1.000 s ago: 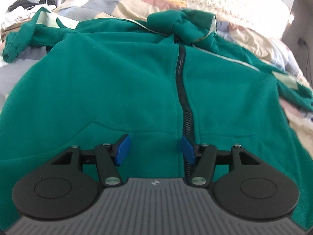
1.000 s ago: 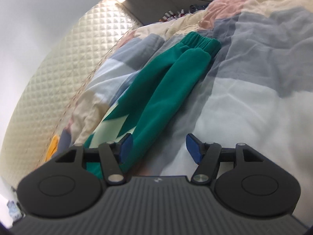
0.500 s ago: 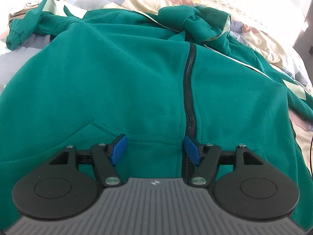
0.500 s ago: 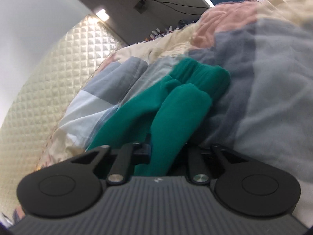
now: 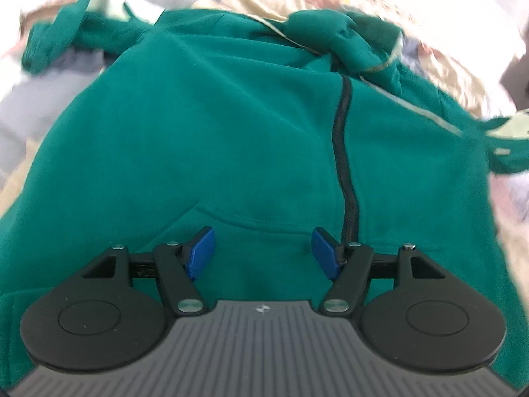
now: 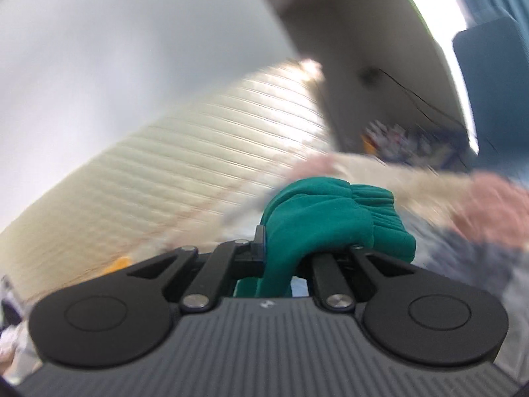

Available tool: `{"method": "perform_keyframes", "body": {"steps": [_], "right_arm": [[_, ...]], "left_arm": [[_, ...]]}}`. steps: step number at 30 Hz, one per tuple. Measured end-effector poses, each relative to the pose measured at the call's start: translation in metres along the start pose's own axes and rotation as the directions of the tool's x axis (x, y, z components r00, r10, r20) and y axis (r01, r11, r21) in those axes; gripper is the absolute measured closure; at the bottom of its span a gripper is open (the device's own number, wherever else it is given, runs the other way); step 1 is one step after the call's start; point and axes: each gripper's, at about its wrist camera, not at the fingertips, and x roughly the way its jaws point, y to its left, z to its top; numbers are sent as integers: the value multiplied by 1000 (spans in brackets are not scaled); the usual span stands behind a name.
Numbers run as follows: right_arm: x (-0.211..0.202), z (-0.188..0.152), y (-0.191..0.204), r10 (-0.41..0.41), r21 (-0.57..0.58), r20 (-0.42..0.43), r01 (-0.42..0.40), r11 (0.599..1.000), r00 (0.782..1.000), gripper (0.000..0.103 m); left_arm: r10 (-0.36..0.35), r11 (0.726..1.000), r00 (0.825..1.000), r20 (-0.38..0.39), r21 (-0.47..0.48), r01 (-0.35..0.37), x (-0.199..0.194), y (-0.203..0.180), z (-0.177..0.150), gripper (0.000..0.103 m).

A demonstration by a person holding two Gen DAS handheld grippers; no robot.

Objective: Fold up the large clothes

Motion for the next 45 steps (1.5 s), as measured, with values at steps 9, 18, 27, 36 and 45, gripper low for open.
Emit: {"method": "perform_keyframes", "body": {"steps": [9,18,27,36,45], "right_arm": [[-85,-10,181,275,-234,-49,-278,931,960,94],[-164,-128,292,369,-543,-206,-419,727,906,94],[-204,-301,319,257,-649,-501,-554,521,827,92],[-213,-323,310,174,-587,-629,-610,532,757,66],[-263,-273,272,224,-405,-629,-560,722,744,48]], "left_arm": [[-100,986,992,82,-126,110,-51,37,14,33],[-163,960,973,166,-198,195,-89,70,19,33],[-183,952,969,166,-217,217,-82,83,17,33],[-233,945,961,152,-197,261,-60,75,17,33],[-264,946,946,187,-141,292,-68,58,12,33]]}}
